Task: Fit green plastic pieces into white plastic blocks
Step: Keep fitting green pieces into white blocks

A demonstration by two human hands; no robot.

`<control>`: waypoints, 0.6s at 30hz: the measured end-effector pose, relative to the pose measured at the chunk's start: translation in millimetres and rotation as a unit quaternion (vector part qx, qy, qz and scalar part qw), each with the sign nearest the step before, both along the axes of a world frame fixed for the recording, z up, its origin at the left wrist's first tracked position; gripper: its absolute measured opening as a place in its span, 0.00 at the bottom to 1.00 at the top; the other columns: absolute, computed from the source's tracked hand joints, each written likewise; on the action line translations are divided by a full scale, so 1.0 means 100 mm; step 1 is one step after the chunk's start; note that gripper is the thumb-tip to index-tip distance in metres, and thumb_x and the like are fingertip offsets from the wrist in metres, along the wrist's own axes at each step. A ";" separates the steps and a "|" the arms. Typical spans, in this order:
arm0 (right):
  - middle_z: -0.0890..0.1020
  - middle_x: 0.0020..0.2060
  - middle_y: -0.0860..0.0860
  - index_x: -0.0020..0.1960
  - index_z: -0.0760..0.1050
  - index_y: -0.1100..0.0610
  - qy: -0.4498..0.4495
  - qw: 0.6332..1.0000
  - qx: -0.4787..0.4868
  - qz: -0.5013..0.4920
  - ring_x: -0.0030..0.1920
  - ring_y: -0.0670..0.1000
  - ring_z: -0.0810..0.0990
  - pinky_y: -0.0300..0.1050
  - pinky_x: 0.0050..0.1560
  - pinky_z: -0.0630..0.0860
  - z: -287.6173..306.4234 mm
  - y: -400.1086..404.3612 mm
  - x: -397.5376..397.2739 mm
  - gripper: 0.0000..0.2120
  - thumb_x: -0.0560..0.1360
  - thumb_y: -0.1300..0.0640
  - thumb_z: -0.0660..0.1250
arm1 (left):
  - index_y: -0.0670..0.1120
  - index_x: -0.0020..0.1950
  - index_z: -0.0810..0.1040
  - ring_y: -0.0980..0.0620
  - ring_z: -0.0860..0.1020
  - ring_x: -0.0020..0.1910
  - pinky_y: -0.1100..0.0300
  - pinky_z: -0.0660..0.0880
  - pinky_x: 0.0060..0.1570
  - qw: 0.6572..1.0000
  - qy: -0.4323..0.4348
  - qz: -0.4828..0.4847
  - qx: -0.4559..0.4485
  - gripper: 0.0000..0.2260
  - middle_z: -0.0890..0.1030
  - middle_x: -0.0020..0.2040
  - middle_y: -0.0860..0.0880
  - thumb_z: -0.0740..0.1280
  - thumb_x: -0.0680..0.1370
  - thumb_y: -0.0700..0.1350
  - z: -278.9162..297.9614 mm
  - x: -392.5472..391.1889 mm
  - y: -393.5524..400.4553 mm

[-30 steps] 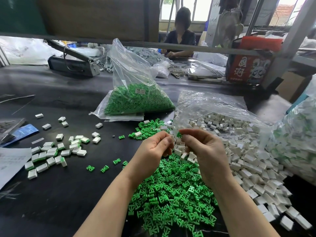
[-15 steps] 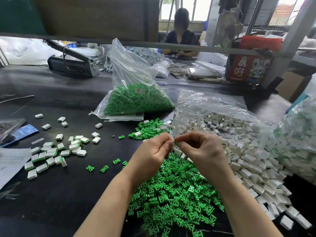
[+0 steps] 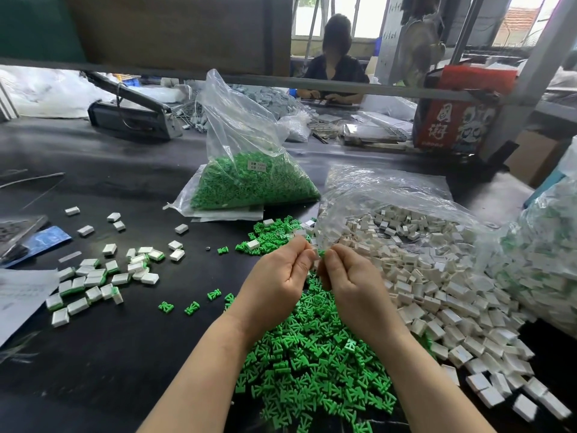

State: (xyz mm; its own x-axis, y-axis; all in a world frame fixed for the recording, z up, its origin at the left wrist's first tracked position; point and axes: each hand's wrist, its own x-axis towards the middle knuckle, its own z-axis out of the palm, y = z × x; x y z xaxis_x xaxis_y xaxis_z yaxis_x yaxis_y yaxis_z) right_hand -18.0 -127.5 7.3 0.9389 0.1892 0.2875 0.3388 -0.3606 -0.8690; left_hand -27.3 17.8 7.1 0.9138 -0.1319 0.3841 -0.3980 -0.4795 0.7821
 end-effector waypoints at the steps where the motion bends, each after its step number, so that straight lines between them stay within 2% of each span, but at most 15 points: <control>1: 0.73 0.28 0.43 0.39 0.72 0.54 -0.004 1.000 -0.001 0.001 0.30 0.44 0.69 0.49 0.35 0.67 -0.02 0.00 0.00 0.15 0.83 0.53 0.58 | 0.46 0.41 0.68 0.55 0.65 0.30 0.45 0.66 0.35 1.000 0.006 -0.004 -0.002 0.13 0.68 0.30 0.56 0.56 0.80 0.53 0.00 0.00 0.00; 5: 0.73 0.27 0.40 0.37 0.68 0.50 -0.024 0.999 -0.007 0.021 0.29 0.42 0.66 0.45 0.34 0.64 -0.03 0.00 0.02 0.16 0.83 0.52 0.57 | 0.45 0.42 0.68 0.55 0.66 0.32 0.42 0.67 0.38 0.999 0.025 -0.022 -0.023 0.13 0.68 0.31 0.57 0.56 0.80 0.53 0.01 -0.01 0.02; 8: 0.72 0.27 0.42 0.36 0.69 0.49 -0.013 0.999 0.001 0.047 0.31 0.44 0.66 0.51 0.35 0.65 -0.02 -0.04 0.04 0.16 0.83 0.53 0.59 | 0.46 0.42 0.69 0.54 0.66 0.33 0.41 0.68 0.39 0.998 0.041 -0.039 -0.027 0.13 0.68 0.32 0.56 0.57 0.80 0.53 0.02 -0.01 0.03; 9: 0.72 0.28 0.41 0.35 0.70 0.48 -0.008 0.998 0.004 0.057 0.31 0.43 0.67 0.50 0.35 0.65 -0.01 -0.05 0.05 0.16 0.83 0.54 0.59 | 0.46 0.42 0.69 0.53 0.66 0.34 0.40 0.68 0.40 0.998 0.044 -0.042 -0.021 0.13 0.68 0.32 0.54 0.56 0.80 0.53 0.02 -0.01 0.04; 11: 0.74 0.28 0.39 0.35 0.73 0.40 -0.008 0.997 -0.002 0.073 0.31 0.41 0.68 0.44 0.36 0.65 0.02 -0.08 0.06 0.19 0.82 0.55 0.60 | 0.47 0.42 0.69 0.54 0.66 0.34 0.40 0.68 0.41 0.998 0.050 -0.049 -0.009 0.12 0.68 0.33 0.53 0.56 0.80 0.53 0.03 -0.02 0.06; 13: 0.73 0.28 0.40 0.34 0.73 0.37 -0.018 0.997 -0.017 0.080 0.31 0.41 0.67 0.44 0.35 0.65 0.05 -0.10 0.07 0.21 0.82 0.56 0.61 | 0.47 0.42 0.69 0.55 0.66 0.34 0.41 0.68 0.42 0.997 0.054 -0.058 -0.003 0.11 0.68 0.33 0.54 0.56 0.80 0.53 0.03 -0.02 0.07; 15: 0.72 0.27 0.40 0.34 0.73 0.38 -0.025 0.996 -0.023 0.081 0.30 0.41 0.66 0.44 0.35 0.65 0.05 -0.12 0.07 0.21 0.82 0.57 0.61 | 0.49 0.42 0.69 0.55 0.66 0.35 0.43 0.68 0.42 0.996 0.056 -0.064 0.002 0.11 0.68 0.33 0.55 0.56 0.80 0.53 0.04 -0.02 0.07; 18: 0.70 0.27 0.42 0.35 0.71 0.48 -0.011 0.995 -0.011 0.098 0.31 0.44 0.66 0.46 0.35 0.64 0.04 -0.14 0.07 0.17 0.82 0.57 0.61 | 0.48 0.42 0.69 0.57 0.66 0.34 0.46 0.68 0.41 0.996 0.054 -0.068 0.017 0.11 0.68 0.33 0.57 0.57 0.79 0.53 0.05 -0.02 0.08</control>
